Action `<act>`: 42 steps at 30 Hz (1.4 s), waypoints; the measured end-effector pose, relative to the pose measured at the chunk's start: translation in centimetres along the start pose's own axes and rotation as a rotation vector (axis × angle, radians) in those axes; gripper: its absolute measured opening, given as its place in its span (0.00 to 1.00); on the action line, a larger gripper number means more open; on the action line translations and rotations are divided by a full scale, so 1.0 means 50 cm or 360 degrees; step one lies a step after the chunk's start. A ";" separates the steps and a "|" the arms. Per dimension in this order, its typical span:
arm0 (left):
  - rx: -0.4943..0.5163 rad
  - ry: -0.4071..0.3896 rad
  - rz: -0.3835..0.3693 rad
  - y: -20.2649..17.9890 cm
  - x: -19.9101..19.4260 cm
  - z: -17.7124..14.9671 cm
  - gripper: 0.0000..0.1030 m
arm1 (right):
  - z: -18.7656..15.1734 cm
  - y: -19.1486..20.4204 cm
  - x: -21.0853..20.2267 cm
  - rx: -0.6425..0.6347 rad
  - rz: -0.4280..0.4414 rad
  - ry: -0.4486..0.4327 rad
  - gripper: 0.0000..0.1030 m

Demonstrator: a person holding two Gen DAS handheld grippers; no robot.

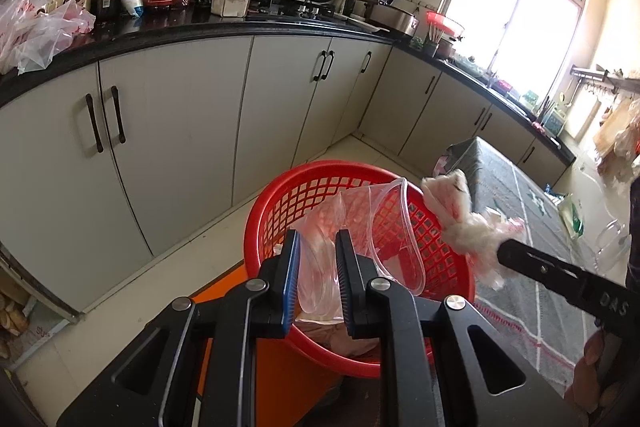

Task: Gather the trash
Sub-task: 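Carry the clear cup and white plastic bag to the red basket and open both tools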

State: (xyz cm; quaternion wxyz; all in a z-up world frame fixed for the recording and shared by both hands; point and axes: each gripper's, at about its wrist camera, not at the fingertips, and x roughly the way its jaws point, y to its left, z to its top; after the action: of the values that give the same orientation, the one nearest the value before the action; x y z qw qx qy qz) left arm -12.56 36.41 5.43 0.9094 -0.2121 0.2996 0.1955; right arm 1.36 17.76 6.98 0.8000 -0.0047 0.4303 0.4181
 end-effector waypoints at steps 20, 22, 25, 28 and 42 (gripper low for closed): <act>0.0072 0.0020 0.0069 -0.004 0.033 -0.017 0.17 | 0.017 -0.010 0.100 0.0061 -0.0075 0.0071 0.18; 0.0082 0.0025 0.0066 -0.007 0.035 -0.018 0.17 | 0.016 -0.010 0.105 0.0064 -0.0077 0.0078 0.18; 0.0088 0.0027 0.0069 -0.007 0.039 -0.017 0.17 | 0.018 -0.011 0.114 0.0071 -0.0083 0.0087 0.18; 0.0085 0.0039 0.0066 -0.006 0.045 -0.017 0.17 | 0.017 -0.012 0.122 0.0075 -0.0090 0.0095 0.18; 0.0096 0.0047 0.0063 -0.003 0.055 -0.017 0.20 | 0.011 -0.022 0.137 0.0093 -0.0099 0.0118 0.21</act>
State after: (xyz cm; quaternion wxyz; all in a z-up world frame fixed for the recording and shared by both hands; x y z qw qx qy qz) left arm -10.83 36.51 3.11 0.9068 -0.1813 0.3230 0.2013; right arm 4.40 21.81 2.18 0.7960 -0.0101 0.4712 0.3799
